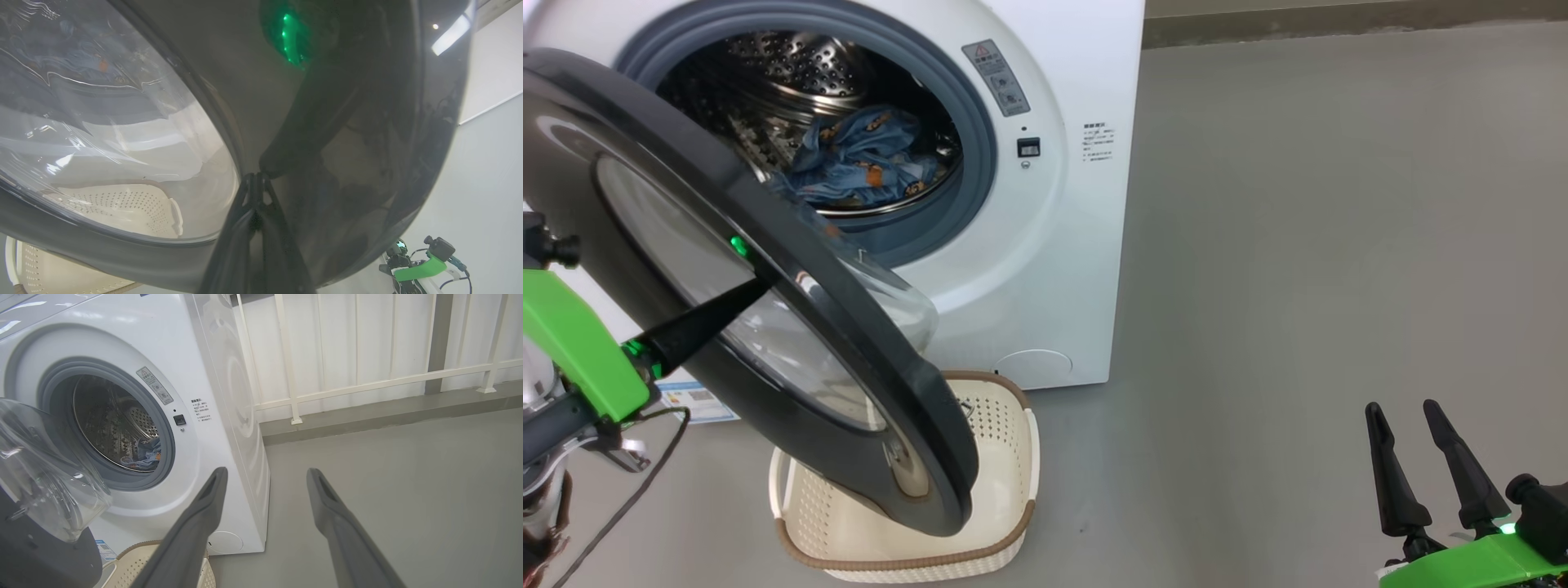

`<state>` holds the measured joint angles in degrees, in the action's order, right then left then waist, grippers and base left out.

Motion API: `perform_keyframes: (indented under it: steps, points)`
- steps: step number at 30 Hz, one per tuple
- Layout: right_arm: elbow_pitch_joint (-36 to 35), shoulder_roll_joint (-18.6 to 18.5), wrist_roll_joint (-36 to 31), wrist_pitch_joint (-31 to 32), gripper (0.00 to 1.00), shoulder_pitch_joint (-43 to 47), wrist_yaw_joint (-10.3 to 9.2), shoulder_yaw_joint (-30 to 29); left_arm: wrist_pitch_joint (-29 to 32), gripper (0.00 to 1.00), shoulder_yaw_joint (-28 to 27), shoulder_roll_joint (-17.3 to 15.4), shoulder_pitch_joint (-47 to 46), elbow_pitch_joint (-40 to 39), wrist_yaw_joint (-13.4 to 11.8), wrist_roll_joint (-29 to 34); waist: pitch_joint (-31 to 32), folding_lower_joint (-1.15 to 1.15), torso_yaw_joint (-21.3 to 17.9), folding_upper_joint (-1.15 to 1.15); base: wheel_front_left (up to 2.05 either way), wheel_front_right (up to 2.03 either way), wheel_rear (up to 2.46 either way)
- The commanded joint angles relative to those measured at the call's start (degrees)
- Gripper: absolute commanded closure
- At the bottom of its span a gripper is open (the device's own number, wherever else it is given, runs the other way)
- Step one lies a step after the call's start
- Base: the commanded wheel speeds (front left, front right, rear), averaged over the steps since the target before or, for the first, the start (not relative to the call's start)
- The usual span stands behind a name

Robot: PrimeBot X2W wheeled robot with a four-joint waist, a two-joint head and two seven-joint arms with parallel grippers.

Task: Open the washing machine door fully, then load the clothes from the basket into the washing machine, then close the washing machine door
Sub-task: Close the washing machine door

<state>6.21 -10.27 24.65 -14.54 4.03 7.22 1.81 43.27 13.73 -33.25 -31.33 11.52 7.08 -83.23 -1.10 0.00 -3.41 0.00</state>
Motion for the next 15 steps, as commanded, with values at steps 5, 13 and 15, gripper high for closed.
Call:
perform_keyframes:
  steps: [5, 13, 15]
  points:
    - [-1.42, -0.72, -0.57, -0.46, 0.0, -1.56, 0.26, 1.09, -1.83, 1.0, -2.34, -3.11, -0.27, -2.06, 0.41, -0.82, 0.09, 0.0, 0.81, 0.0, 0.0, 0.0, 0.0]
    - [-1.31, -0.67, -0.46, -0.46, 0.0, -1.48, 0.26, 1.76, -6.44, 1.0, -2.76, -3.56, 5.22, -2.53, 0.41, -0.94, 0.41, 0.0, 2.11, 0.0, 0.0, 0.0, 0.0]
    - [-1.3, -0.68, -0.47, -0.46, 0.0, -1.48, 0.26, 1.87, -8.07, 0.83, -2.99, -3.57, 7.01, -2.56, 0.41, -0.98, 0.46, 0.0, 2.39, 0.0, 0.0, 0.0, 0.0]
